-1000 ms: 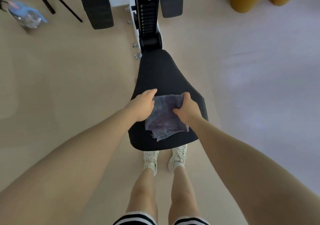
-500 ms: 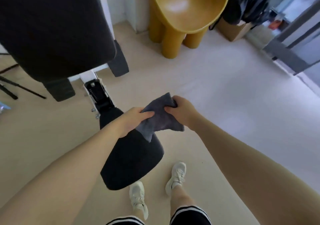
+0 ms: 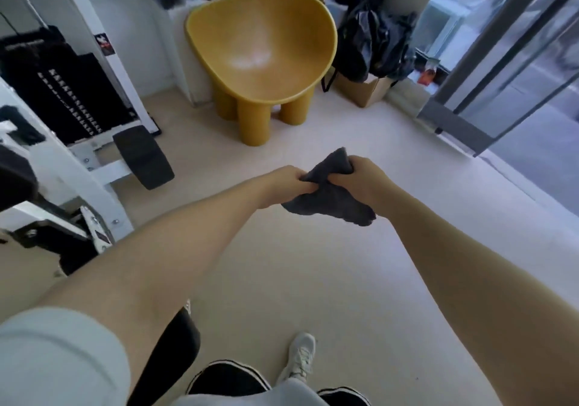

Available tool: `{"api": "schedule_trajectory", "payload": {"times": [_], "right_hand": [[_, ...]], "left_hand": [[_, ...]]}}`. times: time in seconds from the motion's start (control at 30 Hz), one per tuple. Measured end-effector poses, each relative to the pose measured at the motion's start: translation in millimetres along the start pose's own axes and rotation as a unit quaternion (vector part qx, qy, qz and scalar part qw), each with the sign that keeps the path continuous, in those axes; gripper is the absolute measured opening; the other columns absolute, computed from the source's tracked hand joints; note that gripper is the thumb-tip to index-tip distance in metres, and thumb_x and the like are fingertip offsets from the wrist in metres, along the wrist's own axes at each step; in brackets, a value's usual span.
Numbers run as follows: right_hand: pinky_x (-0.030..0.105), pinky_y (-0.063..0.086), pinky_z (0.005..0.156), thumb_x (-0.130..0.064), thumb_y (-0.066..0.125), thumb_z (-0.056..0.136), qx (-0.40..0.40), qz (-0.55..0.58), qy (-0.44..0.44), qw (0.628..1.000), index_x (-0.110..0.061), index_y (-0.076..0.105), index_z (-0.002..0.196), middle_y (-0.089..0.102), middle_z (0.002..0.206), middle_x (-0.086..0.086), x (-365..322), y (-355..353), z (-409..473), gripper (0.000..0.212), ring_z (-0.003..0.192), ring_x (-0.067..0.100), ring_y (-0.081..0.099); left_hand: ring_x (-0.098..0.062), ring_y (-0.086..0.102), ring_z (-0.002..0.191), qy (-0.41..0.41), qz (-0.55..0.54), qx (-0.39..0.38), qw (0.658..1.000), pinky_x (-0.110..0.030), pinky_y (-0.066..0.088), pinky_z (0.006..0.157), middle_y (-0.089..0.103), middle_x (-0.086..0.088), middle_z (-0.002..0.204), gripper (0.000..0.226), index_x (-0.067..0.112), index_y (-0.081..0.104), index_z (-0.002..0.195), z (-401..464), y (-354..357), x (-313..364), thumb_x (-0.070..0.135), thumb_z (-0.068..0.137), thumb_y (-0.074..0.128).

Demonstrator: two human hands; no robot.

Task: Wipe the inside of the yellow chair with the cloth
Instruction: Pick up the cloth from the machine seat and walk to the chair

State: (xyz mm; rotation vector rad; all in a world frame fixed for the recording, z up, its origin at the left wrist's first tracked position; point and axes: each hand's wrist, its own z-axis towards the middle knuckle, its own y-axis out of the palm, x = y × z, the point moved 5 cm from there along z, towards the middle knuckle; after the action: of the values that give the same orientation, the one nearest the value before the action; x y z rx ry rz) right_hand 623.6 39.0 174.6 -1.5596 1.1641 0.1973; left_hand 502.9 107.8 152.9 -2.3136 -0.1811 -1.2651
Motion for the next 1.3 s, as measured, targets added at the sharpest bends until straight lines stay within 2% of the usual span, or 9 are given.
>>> {"api": "schedule_trajectory", "payload": {"times": [0.07, 0.17, 0.47, 0.6, 0.8, 0.9, 1.07, 1.2, 1.3], "right_hand": [[0.037, 0.05, 0.079, -0.025, 0.053, 0.083, -0.011, 0.005, -0.003, 1.0, -0.009, 0.062, 0.096, 0.068, 0.09, 0.01, 12, -27, 21, 0.023, 0.083, 0.025, 0.062], [0.04, 0.05, 0.082, -0.022, 0.051, 0.085, -0.017, 0.019, -0.015, 1.0, -0.011, 0.062, 0.092, 0.069, 0.091, 0.011, 20, -62, 53, 0.017, 0.086, 0.025, 0.062], [0.035, 0.047, 0.076, -0.004, 0.048, 0.08, -0.064, -0.017, -0.047, 0.997, -0.015, 0.057, 0.097, 0.063, 0.096, 0.008, 19, -123, 216, 0.022, 0.089, 0.025, 0.056], [0.041, 0.05, 0.082, -0.004, 0.055, 0.079, -0.085, 0.037, -0.034, 0.995, -0.012, 0.066, 0.086, 0.065, 0.088, 0.013, 6, -153, 315, 0.015, 0.084, 0.026, 0.059], [0.023, 0.044, 0.059, -0.006, 0.06, 0.079, -0.138, 0.012, -0.033, 0.99, -0.005, 0.066, 0.089, 0.059, 0.078, 0.005, -50, -208, 456, 0.012, 0.07, 0.014, 0.052], [0.029, 0.044, 0.066, -0.011, 0.053, 0.084, -0.094, 0.011, -0.078, 0.992, -0.014, 0.062, 0.082, 0.061, 0.078, 0.004, -73, -231, 520, 0.01, 0.079, 0.022, 0.057], [0.03, 0.043, 0.072, -0.027, 0.058, 0.085, -0.029, 0.022, -0.089, 0.995, -0.012, 0.053, 0.104, 0.059, 0.094, 0.005, -91, -255, 653, 0.025, 0.085, 0.019, 0.054], [0.027, 0.044, 0.067, -0.031, 0.06, 0.085, -0.06, 0.083, -0.063, 0.993, -0.013, 0.057, 0.1, 0.057, 0.079, -0.002, -108, -253, 762, 0.024, 0.069, 0.009, 0.051], [0.023, 0.046, 0.063, -0.022, 0.058, 0.088, -0.153, 0.078, -0.102, 0.98, -0.018, 0.056, 0.094, 0.058, 0.077, -0.005, -129, -249, 811, 0.008, 0.07, 0.007, 0.054]], "left_hand": [[-0.022, 0.059, 0.093, -0.008, 0.001, 0.01, 1.0, -0.03, 0.045, 0.082, 0.067, -0.011, 0.098, 0.026, 0.004, 0.064, 0.105, 31, 8, 20, 0.022, 0.092, 0.051], [-0.015, 0.054, 0.078, -0.038, 0.007, 0.024, 0.999, -0.023, 0.04, 0.063, 0.06, -0.001, 0.079, 0.019, 0.008, 0.063, 0.094, 71, 8, 46, 0.023, 0.091, 0.053], [-0.023, 0.059, 0.091, -0.115, -0.144, 0.088, 0.979, -0.031, 0.05, 0.077, 0.063, -0.008, 0.099, 0.024, 0.01, 0.059, 0.104, 242, -51, 76, 0.029, 0.098, 0.045], [-0.015, 0.062, 0.079, -0.121, -0.191, 0.11, 0.968, -0.025, 0.051, 0.059, 0.067, -0.005, 0.098, 0.027, 0.01, 0.059, 0.109, 327, -106, 86, 0.031, 0.095, 0.051], [-0.018, 0.056, 0.075, -0.106, -0.003, 0.096, 0.99, -0.027, 0.042, 0.064, 0.063, -0.003, 0.079, 0.021, 0.011, 0.066, 0.092, 429, -218, 131, 0.028, 0.093, 0.054], [-0.022, 0.055, 0.078, -0.111, -0.032, 0.114, 0.987, -0.03, 0.041, 0.068, 0.064, -0.011, 0.087, 0.028, 0.006, 0.062, 0.09, 471, -257, 143, 0.032, 0.092, 0.055], [-0.019, 0.057, 0.074, -0.13, -0.11, 0.143, 0.975, -0.029, 0.05, 0.063, 0.061, -0.007, 0.087, 0.009, 0.012, 0.055, 0.095, 558, -312, 145, 0.02, 0.091, 0.056], [-0.014, 0.054, 0.071, -0.169, -0.223, 0.215, 0.936, -0.025, 0.05, 0.059, 0.056, -0.005, 0.087, 0.01, 0.017, 0.049, 0.085, 632, -358, 135, 0.013, 0.095, 0.048], [-0.015, 0.053, 0.068, -0.203, -0.298, 0.269, 0.893, -0.029, 0.049, 0.058, 0.054, -0.007, 0.083, 0.011, 0.014, 0.049, 0.095, 663, -383, 128, 0.007, 0.096, 0.042]]}}
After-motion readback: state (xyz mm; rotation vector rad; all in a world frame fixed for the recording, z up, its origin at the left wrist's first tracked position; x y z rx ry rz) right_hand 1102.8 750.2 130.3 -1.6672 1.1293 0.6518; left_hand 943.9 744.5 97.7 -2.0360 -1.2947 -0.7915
